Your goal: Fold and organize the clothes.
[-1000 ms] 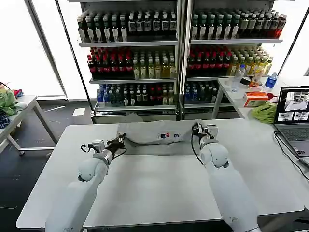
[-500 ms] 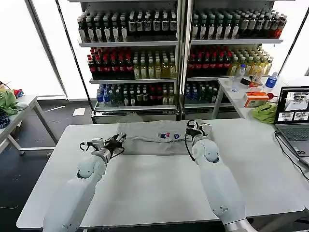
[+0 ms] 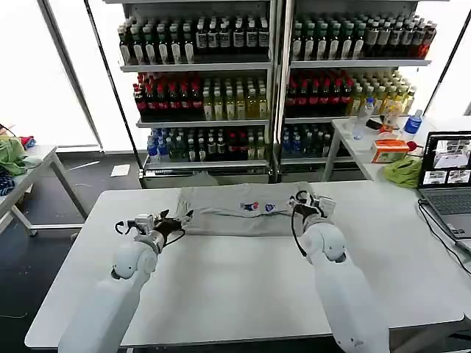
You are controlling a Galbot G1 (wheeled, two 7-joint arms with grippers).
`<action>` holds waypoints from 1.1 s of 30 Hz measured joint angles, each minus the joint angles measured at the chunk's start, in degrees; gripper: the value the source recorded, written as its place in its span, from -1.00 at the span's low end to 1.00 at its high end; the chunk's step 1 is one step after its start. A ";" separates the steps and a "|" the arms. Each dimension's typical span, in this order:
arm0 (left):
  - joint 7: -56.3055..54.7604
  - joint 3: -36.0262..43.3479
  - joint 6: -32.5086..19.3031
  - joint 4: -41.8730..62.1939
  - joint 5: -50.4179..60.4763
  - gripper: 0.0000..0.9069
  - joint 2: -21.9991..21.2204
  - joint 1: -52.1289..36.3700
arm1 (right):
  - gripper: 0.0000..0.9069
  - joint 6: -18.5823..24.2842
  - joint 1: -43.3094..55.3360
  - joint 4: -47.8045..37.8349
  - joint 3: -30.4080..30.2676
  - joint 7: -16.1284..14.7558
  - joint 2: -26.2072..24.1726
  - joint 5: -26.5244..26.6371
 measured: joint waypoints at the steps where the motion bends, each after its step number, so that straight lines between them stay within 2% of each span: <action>1: -0.02 -0.03 0.21 -0.50 0.05 1.00 0.12 0.38 | 1.00 -0.04 -0.82 0.87 0.14 0.14 -0.27 -0.24; 8: -0.26 -0.39 0.89 -2.80 0.56 1.00 0.65 2.38 | 1.00 -0.18 -6.24 5.67 0.79 0.72 -2.26 -1.76; 17: -0.07 -0.13 0.92 -4.03 0.93 1.00 0.34 3.91 | 1.00 -0.20 -11.19 7.64 2.44 0.82 -4.97 -1.85; 33: -2.13 0.91 3.20 -1.74 1.38 1.00 -0.16 1.43 | 1.00 -0.26 -11.19 5.80 2.46 1.36 -5.77 -1.72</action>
